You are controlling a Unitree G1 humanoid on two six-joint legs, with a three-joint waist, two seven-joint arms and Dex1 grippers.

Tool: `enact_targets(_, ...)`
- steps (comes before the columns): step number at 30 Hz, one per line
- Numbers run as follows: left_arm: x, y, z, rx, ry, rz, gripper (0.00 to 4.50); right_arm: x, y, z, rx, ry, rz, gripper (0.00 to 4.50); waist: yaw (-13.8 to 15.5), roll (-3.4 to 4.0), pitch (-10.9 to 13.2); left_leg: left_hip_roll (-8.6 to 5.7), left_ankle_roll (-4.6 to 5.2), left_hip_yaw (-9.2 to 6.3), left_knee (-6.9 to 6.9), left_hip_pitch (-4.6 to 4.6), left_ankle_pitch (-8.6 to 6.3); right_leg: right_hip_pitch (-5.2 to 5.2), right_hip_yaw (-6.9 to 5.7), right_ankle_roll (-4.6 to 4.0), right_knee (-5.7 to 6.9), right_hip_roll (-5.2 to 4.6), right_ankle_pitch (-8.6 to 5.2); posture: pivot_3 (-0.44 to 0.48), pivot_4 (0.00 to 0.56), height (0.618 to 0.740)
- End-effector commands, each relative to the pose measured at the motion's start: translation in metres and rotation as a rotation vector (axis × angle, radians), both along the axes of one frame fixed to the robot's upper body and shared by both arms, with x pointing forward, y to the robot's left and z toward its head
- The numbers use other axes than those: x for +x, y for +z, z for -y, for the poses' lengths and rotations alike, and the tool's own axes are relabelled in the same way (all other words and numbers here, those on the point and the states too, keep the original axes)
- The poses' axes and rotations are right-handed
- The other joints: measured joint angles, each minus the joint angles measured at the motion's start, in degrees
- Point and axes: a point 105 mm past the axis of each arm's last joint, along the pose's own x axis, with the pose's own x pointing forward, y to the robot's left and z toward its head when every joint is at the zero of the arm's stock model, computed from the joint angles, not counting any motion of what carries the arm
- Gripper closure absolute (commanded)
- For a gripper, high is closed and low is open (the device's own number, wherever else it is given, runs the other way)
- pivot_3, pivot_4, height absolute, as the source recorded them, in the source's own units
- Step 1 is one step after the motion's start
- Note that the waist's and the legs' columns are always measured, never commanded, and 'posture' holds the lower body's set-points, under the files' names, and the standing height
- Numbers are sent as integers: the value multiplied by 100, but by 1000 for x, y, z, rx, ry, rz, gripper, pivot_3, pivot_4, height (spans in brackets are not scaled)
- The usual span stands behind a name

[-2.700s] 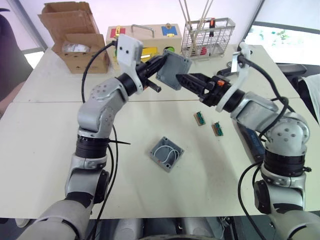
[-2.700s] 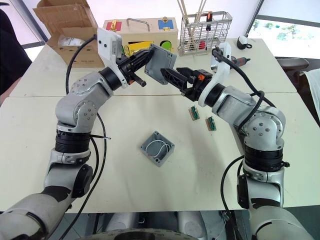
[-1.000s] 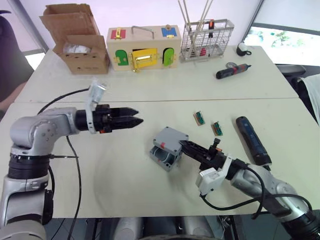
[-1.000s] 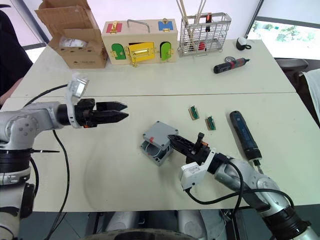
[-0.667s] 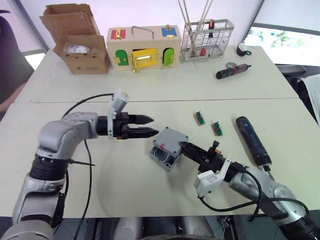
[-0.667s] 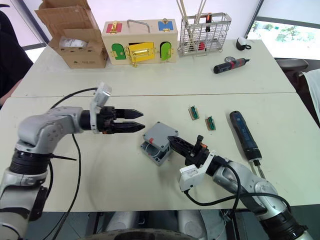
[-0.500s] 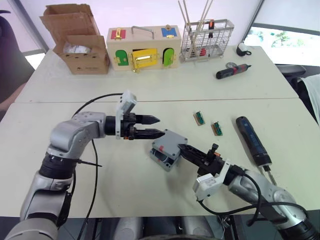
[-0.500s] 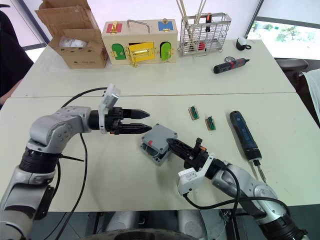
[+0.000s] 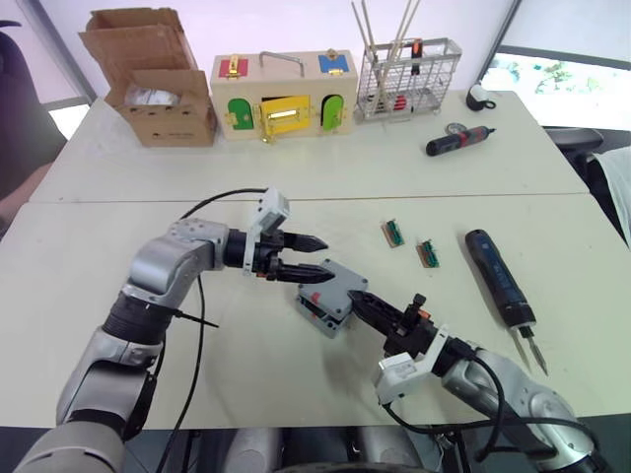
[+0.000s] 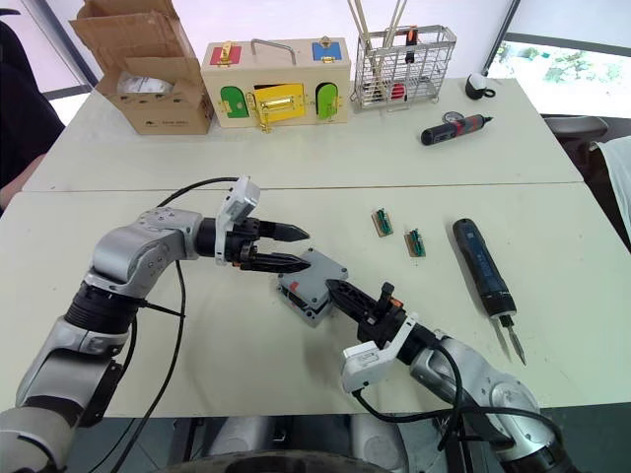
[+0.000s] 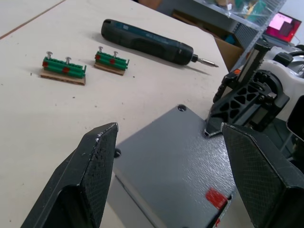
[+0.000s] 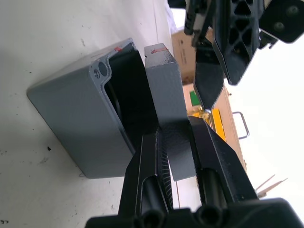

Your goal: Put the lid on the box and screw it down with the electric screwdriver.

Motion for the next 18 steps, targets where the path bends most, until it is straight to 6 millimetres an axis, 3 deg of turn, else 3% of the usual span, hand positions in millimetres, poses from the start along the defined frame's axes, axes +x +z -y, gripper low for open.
enact_targets(1, -1, 8, 1, 12, -34, 45, 953, -5, 10, -4, 17, 12, 53, 4392, 3, 0, 0, 0, 0, 0, 0, 0, 0, 0, 0, 0, 0, 0, 0, 0, 150, 740)
enact_targets(11, -2, 6, 1, 20, -56, 48, 953, -8, 7, -7, 12, 32, 71, 4392, 1, 0, 0, -1, 0, 0, 0, 4, 0, 4, 0, 0, 0, 0, 0, 0, 150, 740)
enact_targets(14, -3, 7, 2, 12, -60, 54, 1806, -8, 9, -7, 8, 35, 88, 4392, 3, 0, 0, -1, 0, 0, 0, 5, 0, 6, 0, 0, 0, -1, 0, 0, 150, 740)
enact_targets(17, -4, 12, 1, -8, -64, 49, 3270, -8, 13, -6, 5, 30, 118, 4392, 0, 0, 0, -1, 0, 0, 0, 5, 0, 5, 0, 0, 0, 0, 0, 0, 150, 740)
enact_targets(18, -5, 13, 1, -13, -64, 47, 3270, -8, 13, -6, 5, 28, 121, 4392, 0, 0, 0, -1, 0, 0, 0, 5, 0, 5, 0, 0, 1, 0, 0, 0, 150, 740)
